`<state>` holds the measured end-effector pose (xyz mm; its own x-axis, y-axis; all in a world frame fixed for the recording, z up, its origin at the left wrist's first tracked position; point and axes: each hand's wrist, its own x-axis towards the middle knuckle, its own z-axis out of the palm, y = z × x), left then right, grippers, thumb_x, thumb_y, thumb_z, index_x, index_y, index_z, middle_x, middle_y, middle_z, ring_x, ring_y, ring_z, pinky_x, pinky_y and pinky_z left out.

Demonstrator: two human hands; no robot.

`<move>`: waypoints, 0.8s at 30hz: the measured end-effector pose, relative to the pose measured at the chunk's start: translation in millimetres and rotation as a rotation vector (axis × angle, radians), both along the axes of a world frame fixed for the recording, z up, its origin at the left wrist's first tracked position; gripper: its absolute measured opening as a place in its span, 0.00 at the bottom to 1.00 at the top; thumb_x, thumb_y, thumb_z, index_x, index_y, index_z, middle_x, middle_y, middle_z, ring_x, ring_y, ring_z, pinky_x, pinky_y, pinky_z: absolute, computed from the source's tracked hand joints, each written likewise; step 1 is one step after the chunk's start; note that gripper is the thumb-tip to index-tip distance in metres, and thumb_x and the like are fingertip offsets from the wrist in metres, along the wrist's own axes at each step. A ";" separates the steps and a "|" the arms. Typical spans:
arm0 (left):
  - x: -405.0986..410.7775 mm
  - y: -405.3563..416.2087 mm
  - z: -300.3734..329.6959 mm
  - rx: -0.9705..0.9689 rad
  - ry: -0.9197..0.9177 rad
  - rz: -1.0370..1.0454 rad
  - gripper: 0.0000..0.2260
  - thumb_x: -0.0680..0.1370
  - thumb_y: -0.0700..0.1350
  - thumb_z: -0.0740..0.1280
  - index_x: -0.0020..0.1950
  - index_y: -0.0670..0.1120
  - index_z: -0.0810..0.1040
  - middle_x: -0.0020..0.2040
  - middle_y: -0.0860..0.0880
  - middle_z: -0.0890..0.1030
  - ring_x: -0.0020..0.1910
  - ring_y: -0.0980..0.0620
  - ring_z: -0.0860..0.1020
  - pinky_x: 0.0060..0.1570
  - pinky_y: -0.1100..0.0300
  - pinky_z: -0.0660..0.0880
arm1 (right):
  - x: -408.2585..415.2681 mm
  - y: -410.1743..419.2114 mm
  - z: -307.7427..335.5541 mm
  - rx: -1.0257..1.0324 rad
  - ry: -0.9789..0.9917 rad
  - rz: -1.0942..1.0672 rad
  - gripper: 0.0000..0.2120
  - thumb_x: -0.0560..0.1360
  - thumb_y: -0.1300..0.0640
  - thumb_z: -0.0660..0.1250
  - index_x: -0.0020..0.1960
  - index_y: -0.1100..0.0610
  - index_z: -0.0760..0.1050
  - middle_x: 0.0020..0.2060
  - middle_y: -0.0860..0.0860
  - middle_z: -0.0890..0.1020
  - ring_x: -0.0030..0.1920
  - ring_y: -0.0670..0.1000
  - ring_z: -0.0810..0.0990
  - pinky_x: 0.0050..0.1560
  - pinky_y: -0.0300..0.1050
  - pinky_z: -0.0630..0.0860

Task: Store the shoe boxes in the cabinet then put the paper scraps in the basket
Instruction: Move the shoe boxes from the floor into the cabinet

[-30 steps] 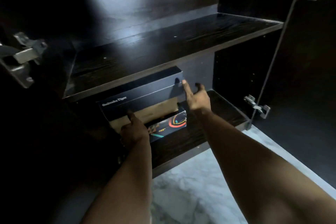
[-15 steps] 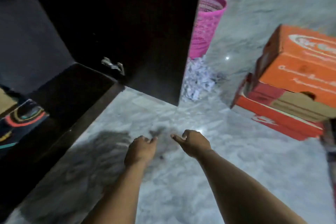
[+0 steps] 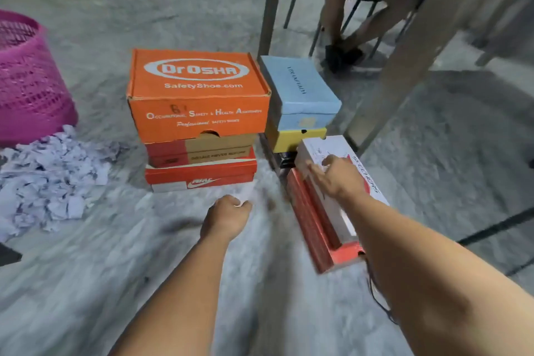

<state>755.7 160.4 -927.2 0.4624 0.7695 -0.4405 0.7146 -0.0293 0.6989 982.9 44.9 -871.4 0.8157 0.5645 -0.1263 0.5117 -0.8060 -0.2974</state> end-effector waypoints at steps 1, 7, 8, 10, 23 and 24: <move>22.7 -8.7 -0.8 -0.028 -0.021 -0.047 0.19 0.78 0.59 0.66 0.62 0.48 0.81 0.64 0.49 0.81 0.63 0.43 0.78 0.55 0.58 0.74 | 16.9 -19.3 -3.6 -0.006 -0.002 -0.108 0.31 0.75 0.28 0.58 0.66 0.51 0.75 0.62 0.58 0.79 0.64 0.63 0.76 0.63 0.59 0.74; 108.0 -60.7 -18.9 -0.183 -0.095 -0.228 0.27 0.76 0.61 0.68 0.70 0.47 0.75 0.65 0.49 0.79 0.65 0.45 0.78 0.66 0.54 0.74 | 66.4 -91.8 -54.8 0.020 0.185 -0.411 0.58 0.60 0.18 0.61 0.78 0.53 0.55 0.69 0.55 0.76 0.68 0.63 0.74 0.66 0.66 0.71; 113.1 -69.0 -21.3 -0.218 -0.103 -0.232 0.30 0.74 0.64 0.68 0.70 0.47 0.75 0.64 0.49 0.80 0.64 0.45 0.78 0.66 0.52 0.75 | 67.1 -98.3 -61.0 0.072 0.218 -0.422 0.61 0.58 0.17 0.61 0.78 0.53 0.54 0.66 0.54 0.79 0.65 0.62 0.77 0.65 0.64 0.73; 120.0 -78.9 -32.7 -0.304 -0.164 -0.203 0.37 0.66 0.70 0.67 0.68 0.51 0.75 0.63 0.50 0.81 0.63 0.44 0.79 0.65 0.45 0.77 | 62.3 -104.4 -62.4 0.136 0.260 -0.402 0.54 0.60 0.20 0.67 0.74 0.54 0.64 0.60 0.51 0.83 0.59 0.59 0.81 0.61 0.57 0.77; 37.2 -65.1 -32.3 -0.499 -0.460 0.332 0.23 0.71 0.59 0.73 0.62 0.50 0.75 0.55 0.50 0.85 0.52 0.48 0.85 0.59 0.47 0.80 | -11.5 -45.8 -24.0 0.073 0.700 -0.077 0.27 0.59 0.48 0.87 0.51 0.56 0.81 0.45 0.51 0.88 0.47 0.52 0.88 0.45 0.51 0.86; 15.1 -62.5 -33.7 -0.494 -0.462 0.382 0.25 0.68 0.59 0.73 0.61 0.51 0.76 0.55 0.50 0.85 0.51 0.49 0.85 0.59 0.46 0.81 | -27.1 -32.9 -22.9 0.014 0.700 -0.050 0.30 0.57 0.46 0.88 0.52 0.57 0.81 0.46 0.52 0.88 0.48 0.55 0.87 0.47 0.56 0.86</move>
